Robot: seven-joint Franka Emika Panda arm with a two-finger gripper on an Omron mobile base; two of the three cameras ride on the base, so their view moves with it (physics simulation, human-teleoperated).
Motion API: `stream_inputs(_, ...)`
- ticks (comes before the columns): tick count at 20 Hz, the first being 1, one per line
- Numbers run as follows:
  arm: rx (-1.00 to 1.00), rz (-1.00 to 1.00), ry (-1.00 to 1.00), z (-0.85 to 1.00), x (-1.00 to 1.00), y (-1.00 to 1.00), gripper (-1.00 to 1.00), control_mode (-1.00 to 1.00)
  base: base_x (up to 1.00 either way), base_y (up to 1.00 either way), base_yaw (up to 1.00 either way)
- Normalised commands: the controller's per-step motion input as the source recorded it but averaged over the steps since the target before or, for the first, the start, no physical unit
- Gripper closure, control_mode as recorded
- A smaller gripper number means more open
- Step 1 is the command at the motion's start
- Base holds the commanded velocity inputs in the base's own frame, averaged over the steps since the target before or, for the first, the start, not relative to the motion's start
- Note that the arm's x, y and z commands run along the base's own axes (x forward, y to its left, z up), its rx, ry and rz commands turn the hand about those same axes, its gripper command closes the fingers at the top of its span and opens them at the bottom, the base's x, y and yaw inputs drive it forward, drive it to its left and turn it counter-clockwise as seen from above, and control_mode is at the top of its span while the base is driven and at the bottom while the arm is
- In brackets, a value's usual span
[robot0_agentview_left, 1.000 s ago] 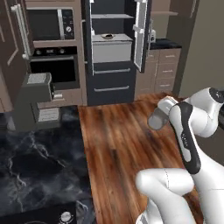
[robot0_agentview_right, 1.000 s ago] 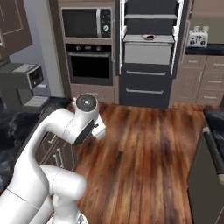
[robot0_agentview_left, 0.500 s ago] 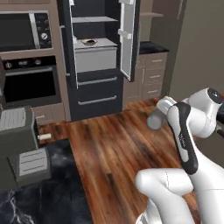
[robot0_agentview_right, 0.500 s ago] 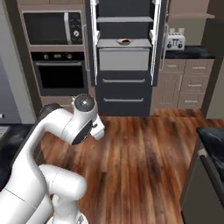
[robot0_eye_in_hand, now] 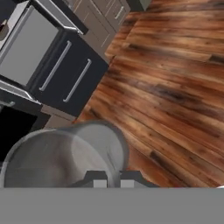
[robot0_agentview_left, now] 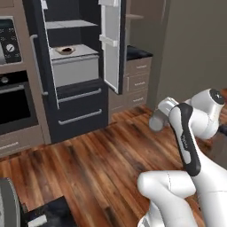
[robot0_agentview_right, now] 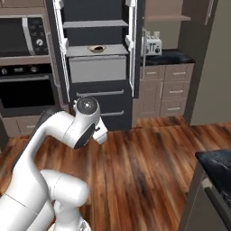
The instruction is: Move the glass cup from next to the sink to the open cabinet. Then, move the bowl with the eggplant to the fridge to clear the area for faucet cleaning.
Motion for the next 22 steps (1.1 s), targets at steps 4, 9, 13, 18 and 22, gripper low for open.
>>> stream_inputs(4, 0.0, 0.0, 0.0, 0.0, 0.0, 0.0, 1.0, 1.0, 1.0, -0.18, -0.17)
stream_inputs(9, 0.0, 0.0, 0.0, 0.0, 0.0, 0.0, 1.0, 1.0, 1.0, -0.18, -0.26)
stream_inputs(13, 0.0, 0.0, 0.0, 0.0, 0.0, 0.0, 1.0, 1.0, 1.0, -0.18, -0.26)
stream_inputs(18, 0.0, 0.0, 0.0, 0.0, 0.0, 0.0, 1.0, 1.0, 1.0, -0.15, -0.17)
stream_inputs(22, 0.0, 0.0, 0.0, 0.0, 0.0, 0.0, 1.0, 1.0, 1.0, -0.39, -0.09)
